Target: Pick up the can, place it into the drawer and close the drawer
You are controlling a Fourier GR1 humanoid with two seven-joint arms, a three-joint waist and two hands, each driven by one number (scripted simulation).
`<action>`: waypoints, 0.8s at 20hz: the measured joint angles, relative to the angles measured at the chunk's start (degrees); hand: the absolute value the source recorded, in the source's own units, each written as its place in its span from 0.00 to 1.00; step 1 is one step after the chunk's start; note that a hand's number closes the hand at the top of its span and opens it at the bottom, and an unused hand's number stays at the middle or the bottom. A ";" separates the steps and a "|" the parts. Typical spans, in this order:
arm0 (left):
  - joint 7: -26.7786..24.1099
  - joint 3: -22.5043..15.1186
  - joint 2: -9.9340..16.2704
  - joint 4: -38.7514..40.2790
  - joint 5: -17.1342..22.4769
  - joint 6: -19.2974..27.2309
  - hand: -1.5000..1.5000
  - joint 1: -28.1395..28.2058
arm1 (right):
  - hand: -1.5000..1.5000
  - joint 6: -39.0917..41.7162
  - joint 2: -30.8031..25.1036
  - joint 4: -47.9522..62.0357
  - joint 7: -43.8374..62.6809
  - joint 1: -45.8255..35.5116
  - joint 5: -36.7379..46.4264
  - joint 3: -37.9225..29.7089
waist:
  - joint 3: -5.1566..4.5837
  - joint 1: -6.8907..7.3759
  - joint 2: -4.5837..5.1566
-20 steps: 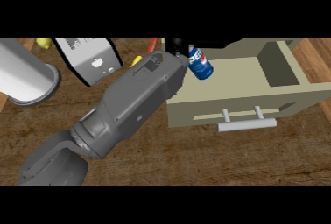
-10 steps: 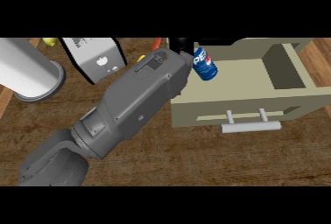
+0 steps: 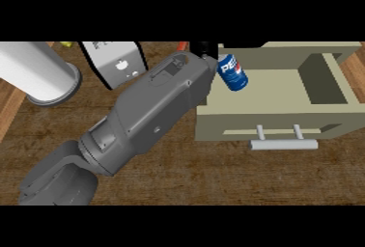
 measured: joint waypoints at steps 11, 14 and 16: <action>4.18 0.69 1.68 -2.04 -2.40 0.87 0.00 0.39 | 0.00 -11.35 -0.01 19.78 -5.62 -12.66 26.67 15.35 | -0.02 1.90 -0.58; 5.36 0.83 2.73 -2.67 -3.37 1.30 0.00 0.60 | 0.00 -13.42 -0.84 26.53 -6.73 -16.67 31.41 17.81 | -0.02 2.01 -0.63; 5.97 0.85 3.87 -3.41 -3.96 0.97 0.00 1.25 | 0.00 -15.01 -1.07 31.50 -7.20 -19.90 34.37 19.22 | -0.03 2.28 -0.65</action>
